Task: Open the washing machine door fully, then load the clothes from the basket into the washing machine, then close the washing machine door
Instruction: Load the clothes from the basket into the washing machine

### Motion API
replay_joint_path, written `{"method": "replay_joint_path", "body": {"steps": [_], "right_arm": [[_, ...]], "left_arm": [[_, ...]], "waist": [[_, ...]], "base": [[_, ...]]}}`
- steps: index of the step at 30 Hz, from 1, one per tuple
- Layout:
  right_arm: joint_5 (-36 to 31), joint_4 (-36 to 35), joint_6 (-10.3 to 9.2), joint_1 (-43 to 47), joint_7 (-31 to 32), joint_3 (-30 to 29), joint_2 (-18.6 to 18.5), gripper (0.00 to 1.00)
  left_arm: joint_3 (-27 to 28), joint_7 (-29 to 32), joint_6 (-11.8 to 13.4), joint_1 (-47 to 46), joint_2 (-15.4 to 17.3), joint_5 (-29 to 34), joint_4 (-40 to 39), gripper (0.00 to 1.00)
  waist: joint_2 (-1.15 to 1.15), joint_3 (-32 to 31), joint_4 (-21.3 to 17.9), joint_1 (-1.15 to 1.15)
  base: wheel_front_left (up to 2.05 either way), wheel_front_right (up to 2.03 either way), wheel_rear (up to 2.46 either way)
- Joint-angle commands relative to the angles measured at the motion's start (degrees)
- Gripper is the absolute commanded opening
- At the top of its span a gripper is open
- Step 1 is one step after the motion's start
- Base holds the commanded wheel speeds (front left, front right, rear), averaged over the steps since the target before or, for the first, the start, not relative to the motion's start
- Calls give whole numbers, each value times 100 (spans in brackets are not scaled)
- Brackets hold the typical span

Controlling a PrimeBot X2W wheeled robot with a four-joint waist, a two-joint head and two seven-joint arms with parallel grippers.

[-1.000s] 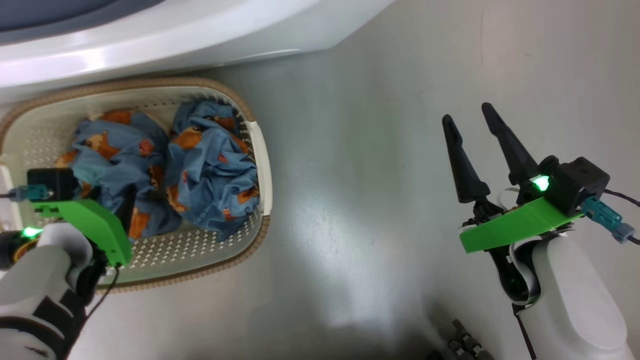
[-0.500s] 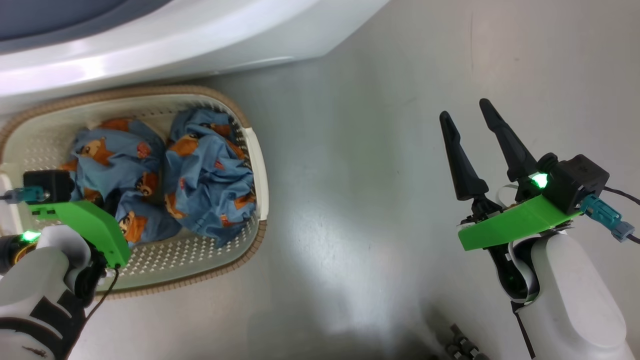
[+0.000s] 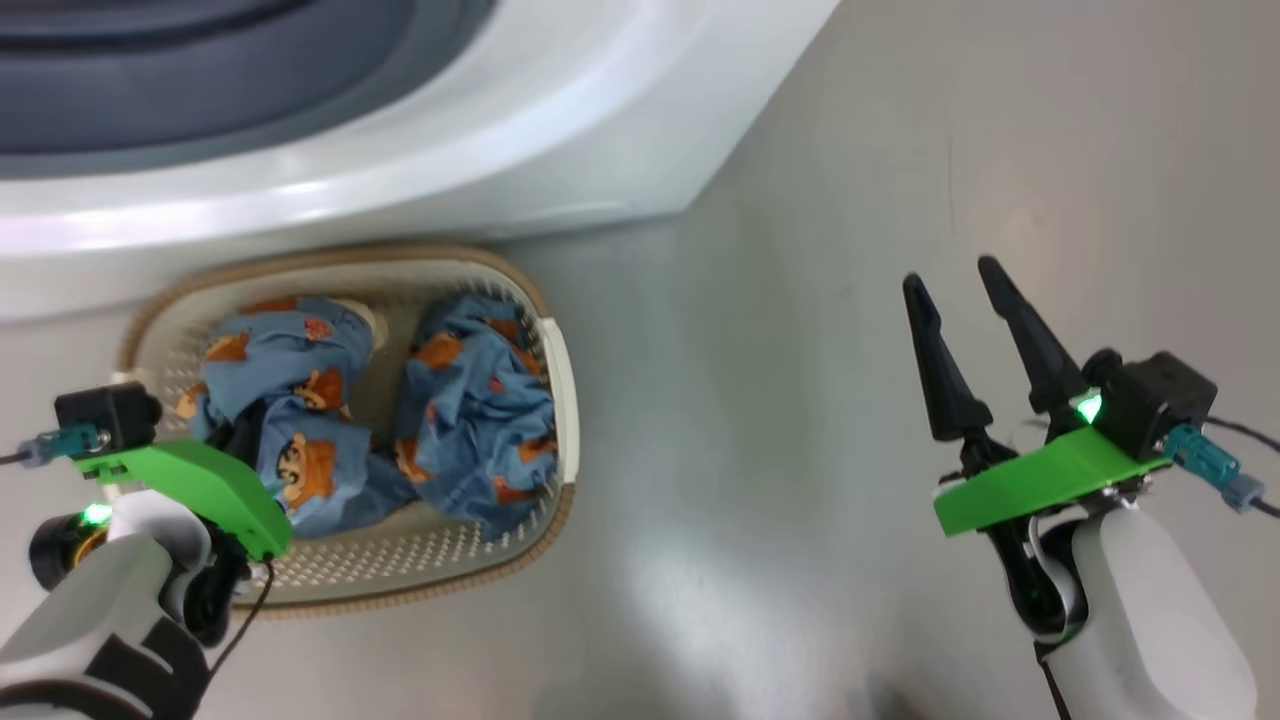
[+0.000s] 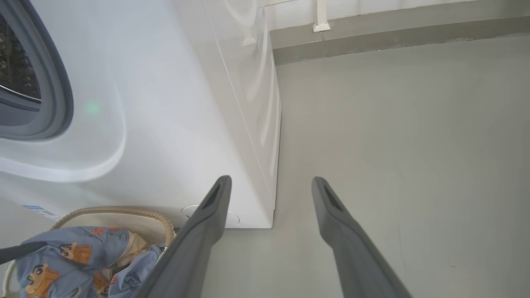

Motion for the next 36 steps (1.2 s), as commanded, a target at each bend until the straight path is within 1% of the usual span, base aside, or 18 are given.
{"method": "replay_joint_path", "body": {"steps": [1, 5, 15, 16, 20, 25, 36], "right_arm": [[65, -57, 9, 274, -28, 66, -3, 100], [126, 45, 9, 432, -28, 50, -15, 100], [283, 292, 9, 900, -28, 71, -173, 100], [283, 292, 9, 900, -28, 71, -173, 100], [335, 330, 9, 1113, -28, 69, -262, 100], [392, 348, 9, 1329, -28, 66, -362, 100], [480, 331, 9, 1810, -28, -100, -475, 100]], "left_arm": [[394, -77, -9, 220, 240, 241, -177, 0], [1019, -78, -9, 603, 256, 791, -517, 0], [2570, -79, -9, 1799, 44, 2262, -1469, 0], [2570, -79, -9, 1799, 44, 2262, -1469, 0], [3055, -79, -9, 2230, -66, 2814, -1934, 0], [3622, -79, -9, 2754, -222, 3357, -2531, 0], [4710, -80, -9, 3930, -579, 4260, -4043, 0]], "waist": [[0, -556, 217, 0], [0, -951, 295, 0], [0, -2012, 483, 0], [0, -2012, 483, 0], [0, -2329, 574, 0], [0, -2637, 654, 0], [0, -3173, 723, 0]], "base": [[0, 0, 0], [0, 0, 0], [0, 0, 0], [0, 0, 0], [0, 0, 0], [0, 0, 0], [0, 0, 0]]}}
